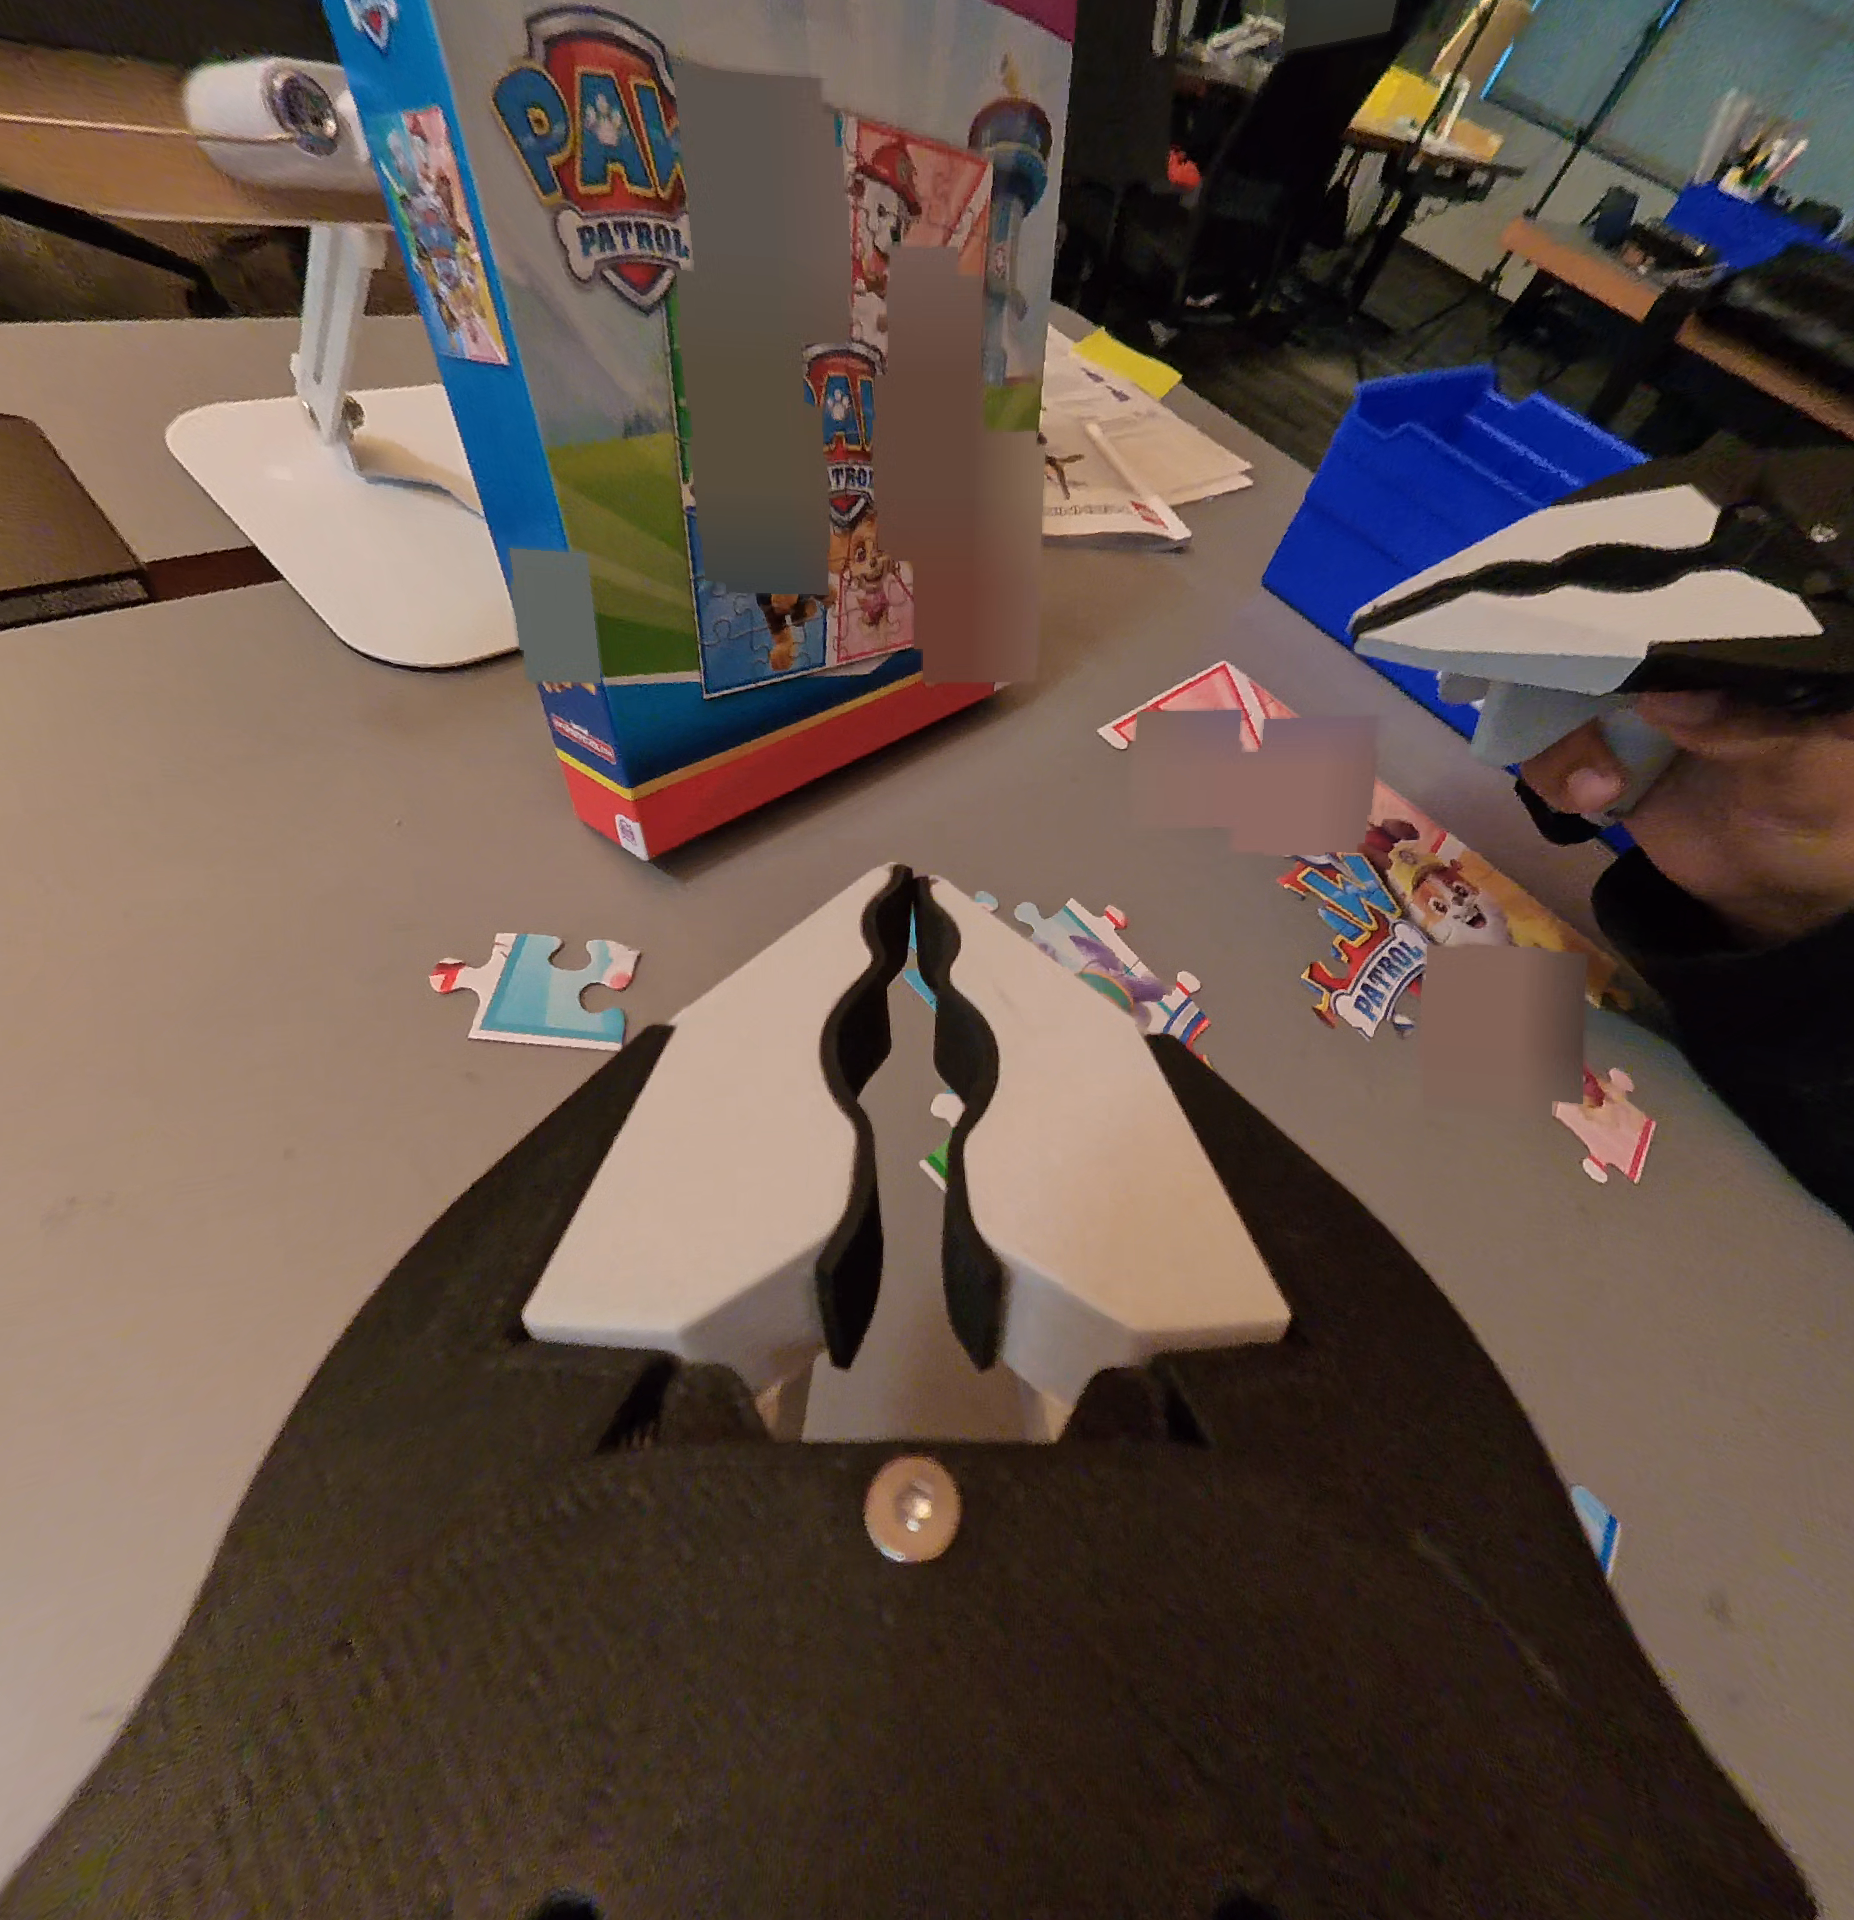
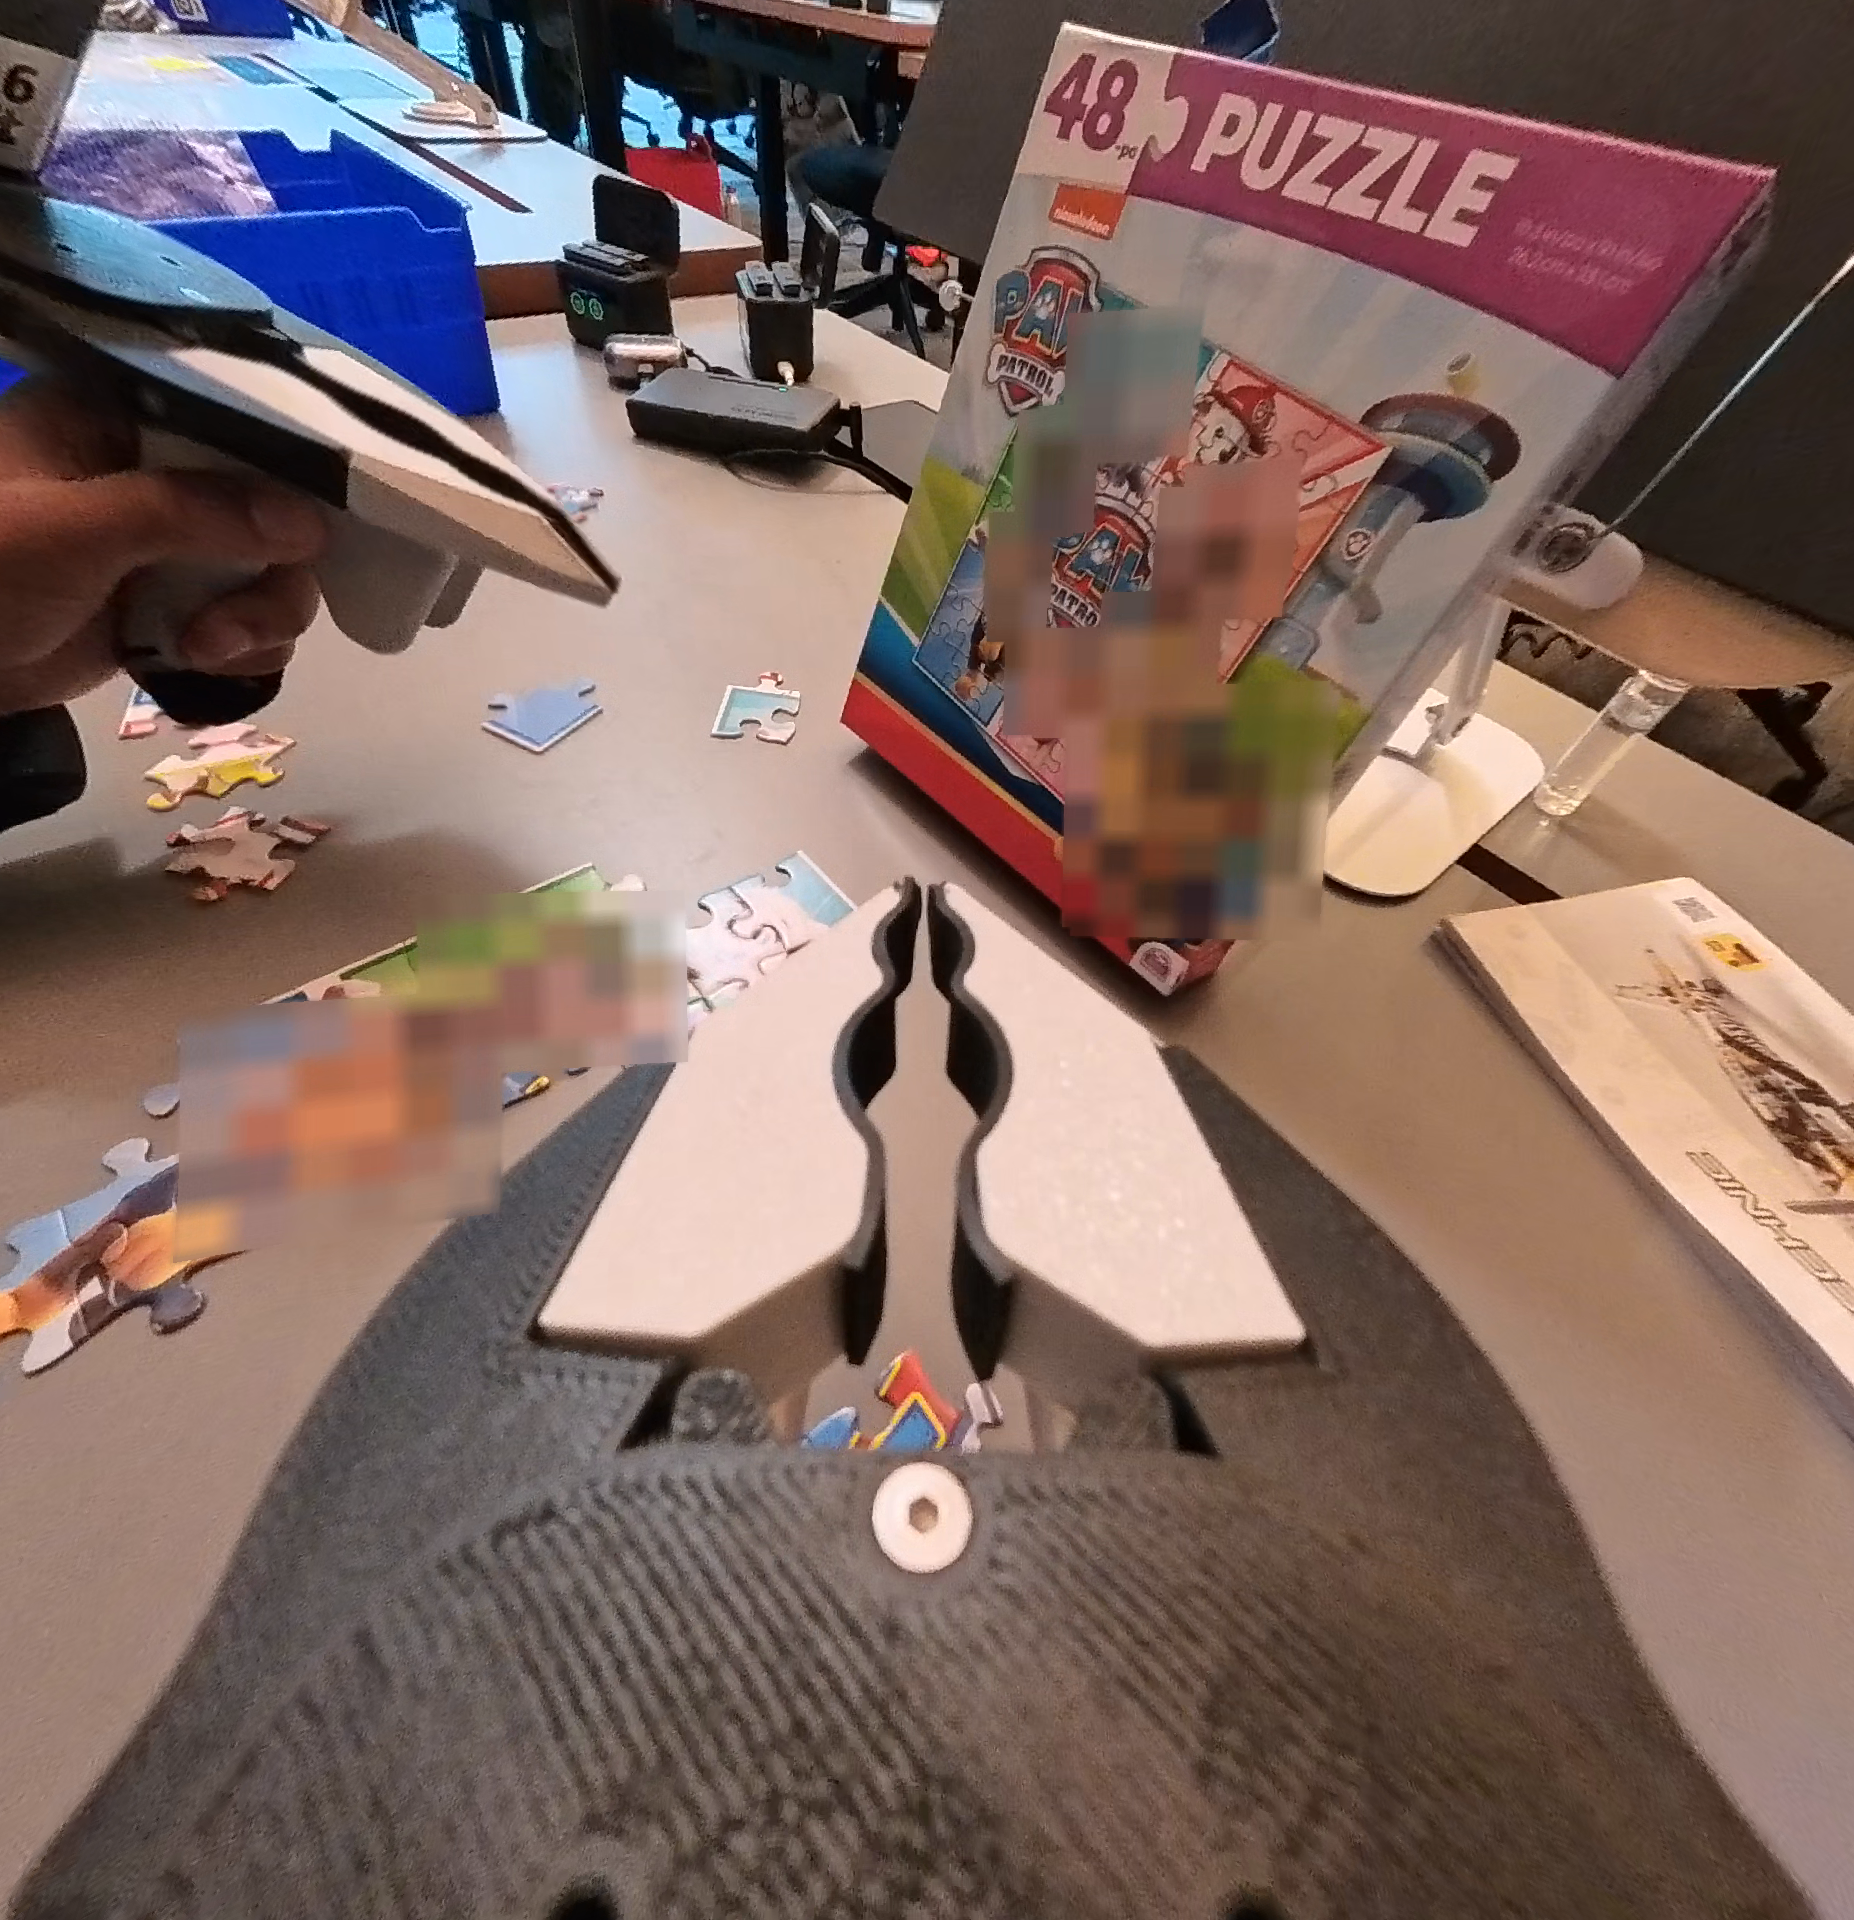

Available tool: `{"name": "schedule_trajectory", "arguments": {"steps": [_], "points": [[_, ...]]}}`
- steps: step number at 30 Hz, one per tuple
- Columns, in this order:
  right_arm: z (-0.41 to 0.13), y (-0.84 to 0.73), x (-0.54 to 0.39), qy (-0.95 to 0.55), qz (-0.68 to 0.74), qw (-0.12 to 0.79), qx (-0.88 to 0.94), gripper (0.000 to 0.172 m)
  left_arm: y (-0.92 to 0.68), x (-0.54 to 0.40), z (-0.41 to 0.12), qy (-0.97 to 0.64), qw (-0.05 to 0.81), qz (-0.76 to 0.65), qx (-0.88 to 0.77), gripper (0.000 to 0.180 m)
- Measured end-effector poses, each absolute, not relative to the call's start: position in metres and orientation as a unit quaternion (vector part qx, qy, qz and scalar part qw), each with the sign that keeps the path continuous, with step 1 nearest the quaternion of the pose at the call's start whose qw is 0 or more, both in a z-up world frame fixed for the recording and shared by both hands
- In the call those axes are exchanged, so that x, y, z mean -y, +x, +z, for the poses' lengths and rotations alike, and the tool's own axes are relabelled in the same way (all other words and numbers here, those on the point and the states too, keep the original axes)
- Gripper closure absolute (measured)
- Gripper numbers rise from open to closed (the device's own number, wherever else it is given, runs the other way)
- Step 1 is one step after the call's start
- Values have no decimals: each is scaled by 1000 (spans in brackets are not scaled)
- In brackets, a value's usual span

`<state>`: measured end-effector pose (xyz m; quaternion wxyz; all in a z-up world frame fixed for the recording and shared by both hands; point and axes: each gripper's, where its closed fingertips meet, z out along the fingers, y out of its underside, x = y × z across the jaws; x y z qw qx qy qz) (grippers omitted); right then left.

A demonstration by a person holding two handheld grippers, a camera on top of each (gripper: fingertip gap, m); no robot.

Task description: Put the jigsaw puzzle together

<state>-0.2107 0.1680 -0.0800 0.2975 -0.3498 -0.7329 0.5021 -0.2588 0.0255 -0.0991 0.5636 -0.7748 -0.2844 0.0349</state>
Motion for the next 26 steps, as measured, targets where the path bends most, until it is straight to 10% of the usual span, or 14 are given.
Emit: {"name": "schedule_trajectory", "arguments": {"steps": [26], "points": [[-33,-208,-212,-361,560,382,640,172,-258,-25,-92,-767,574,47,283,180]]}}
